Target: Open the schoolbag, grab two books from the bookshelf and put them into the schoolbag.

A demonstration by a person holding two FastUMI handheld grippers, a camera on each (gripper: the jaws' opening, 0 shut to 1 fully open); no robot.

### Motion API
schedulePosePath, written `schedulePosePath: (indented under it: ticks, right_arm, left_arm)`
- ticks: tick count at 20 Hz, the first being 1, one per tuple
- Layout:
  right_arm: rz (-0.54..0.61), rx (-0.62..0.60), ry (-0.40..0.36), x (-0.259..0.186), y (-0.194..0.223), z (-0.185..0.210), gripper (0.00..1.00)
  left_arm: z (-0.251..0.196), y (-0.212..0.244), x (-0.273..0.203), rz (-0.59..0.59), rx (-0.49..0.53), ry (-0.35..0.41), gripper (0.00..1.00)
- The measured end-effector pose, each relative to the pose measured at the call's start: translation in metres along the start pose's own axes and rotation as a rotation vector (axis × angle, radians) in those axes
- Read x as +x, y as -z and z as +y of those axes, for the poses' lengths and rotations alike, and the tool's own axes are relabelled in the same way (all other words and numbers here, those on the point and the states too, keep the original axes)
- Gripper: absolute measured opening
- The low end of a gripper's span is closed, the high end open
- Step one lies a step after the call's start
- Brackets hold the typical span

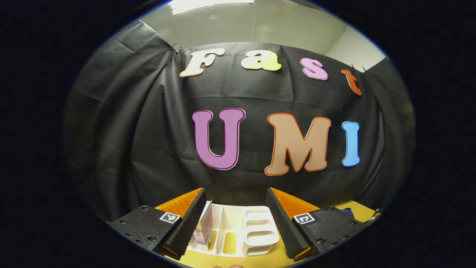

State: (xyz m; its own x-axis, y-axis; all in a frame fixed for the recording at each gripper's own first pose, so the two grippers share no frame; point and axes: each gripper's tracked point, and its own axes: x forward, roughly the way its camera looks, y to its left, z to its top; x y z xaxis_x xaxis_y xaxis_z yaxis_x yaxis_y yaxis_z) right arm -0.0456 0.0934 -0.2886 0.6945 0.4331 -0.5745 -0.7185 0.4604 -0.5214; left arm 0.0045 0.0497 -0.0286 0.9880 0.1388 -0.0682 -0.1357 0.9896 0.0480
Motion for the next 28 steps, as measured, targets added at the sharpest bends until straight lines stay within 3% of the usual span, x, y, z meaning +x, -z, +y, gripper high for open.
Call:
schedulePosePath:
  ticks: [8,9,10,13,14,15,16,19,22,23,28]
  right_arm:
    - [0.085,-0.132,0.034,0.012,0.031,0.006,0.98]
    - [0.092,-0.137,0.052,0.012,0.032,0.002,0.92]
    - [0.095,-0.136,0.067,0.012,0.033,-0.001,0.98]
    - [0.114,-0.120,0.086,0.016,0.036,-0.005,0.95]
    - [0.131,-0.120,0.079,0.015,0.038,-0.004,0.91]
    - [0.148,-0.127,0.074,0.015,0.041,-0.002,0.70]
    - [0.161,-0.139,0.076,0.016,0.043,-0.001,0.80]
    - [0.172,-0.150,0.084,0.015,0.044,0.002,0.37]
    - [0.169,-0.062,0.110,0.013,0.040,-0.013,0.10]
    - [0.161,-0.020,0.116,0.011,0.034,-0.019,0.04]
    - [0.169,0.113,0.143,0.006,0.014,-0.054,0.02]
  left_arm:
    - [0.008,0.011,-0.003,0.030,0.009,-0.021,0.92]
    - [0.007,0.012,-0.003,0.032,0.009,-0.020,0.92]
    - [0.006,0.012,-0.003,0.034,0.010,-0.018,0.92]
    - [0.004,0.014,-0.001,0.037,0.008,-0.013,0.94]
    - [0.004,0.015,-0.001,0.038,0.005,-0.012,0.94]
    - [0.003,0.015,-0.001,0.039,0.003,-0.010,0.94]
    - [0.002,0.016,0.000,0.041,0.002,-0.008,0.94]
    - [0.003,0.016,0.000,0.040,0.005,-0.009,0.94]
    - [0.008,0.016,0.000,0.038,0.007,-0.017,0.92]
    - [0.010,0.016,-0.001,0.039,0.010,-0.020,0.94]
    - [0.019,0.017,-0.002,0.043,0.014,-0.036,0.94]
